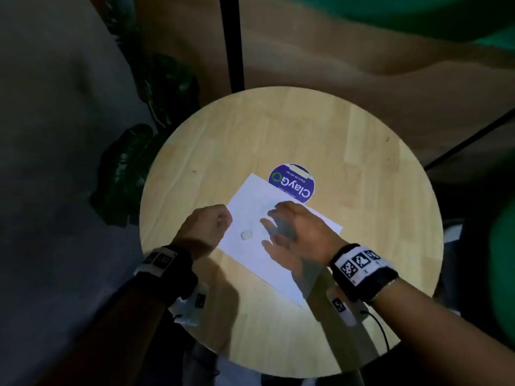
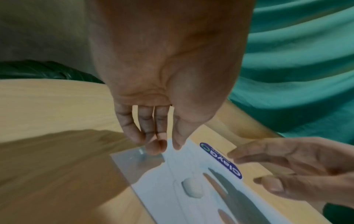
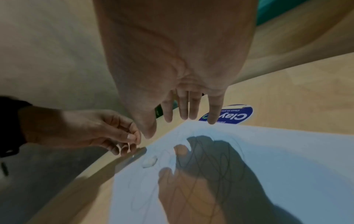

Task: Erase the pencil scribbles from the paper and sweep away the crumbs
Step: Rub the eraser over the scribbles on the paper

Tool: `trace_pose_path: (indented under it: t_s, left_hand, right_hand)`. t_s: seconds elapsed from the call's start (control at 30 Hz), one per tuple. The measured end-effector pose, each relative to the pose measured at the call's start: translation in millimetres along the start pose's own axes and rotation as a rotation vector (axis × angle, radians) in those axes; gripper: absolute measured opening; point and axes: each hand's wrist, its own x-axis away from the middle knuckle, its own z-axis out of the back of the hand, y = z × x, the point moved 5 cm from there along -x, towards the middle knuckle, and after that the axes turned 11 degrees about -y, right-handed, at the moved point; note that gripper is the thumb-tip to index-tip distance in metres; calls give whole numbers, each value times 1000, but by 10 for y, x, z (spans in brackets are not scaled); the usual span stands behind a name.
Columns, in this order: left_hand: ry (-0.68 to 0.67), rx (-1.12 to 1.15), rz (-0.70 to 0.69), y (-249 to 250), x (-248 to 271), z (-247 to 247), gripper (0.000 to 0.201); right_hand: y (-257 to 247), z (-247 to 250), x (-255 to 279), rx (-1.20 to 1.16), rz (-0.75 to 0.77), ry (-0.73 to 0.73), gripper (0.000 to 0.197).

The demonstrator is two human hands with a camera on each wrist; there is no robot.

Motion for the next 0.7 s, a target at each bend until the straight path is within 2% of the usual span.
trace_pose_path:
  t_s: [0.17,0.37,0.57,0.7]
  left_hand:
    - [2,-48,-40,-82,-211,-145,16]
    - [-35,-126,-145,-53,-312,-237,19]
    - [-117,-243,-215,57,-319,-343,22]
    - [-115,-337,-262,128,-283,-469,14]
  right_hand:
    - [116,-165,-323,122,58,-55,63]
    - [213,-372,-490,315,73,-8,79]
    - [322,-489,-540,332,116,40,87]
    - [324,-486,-569,340,96,22,86]
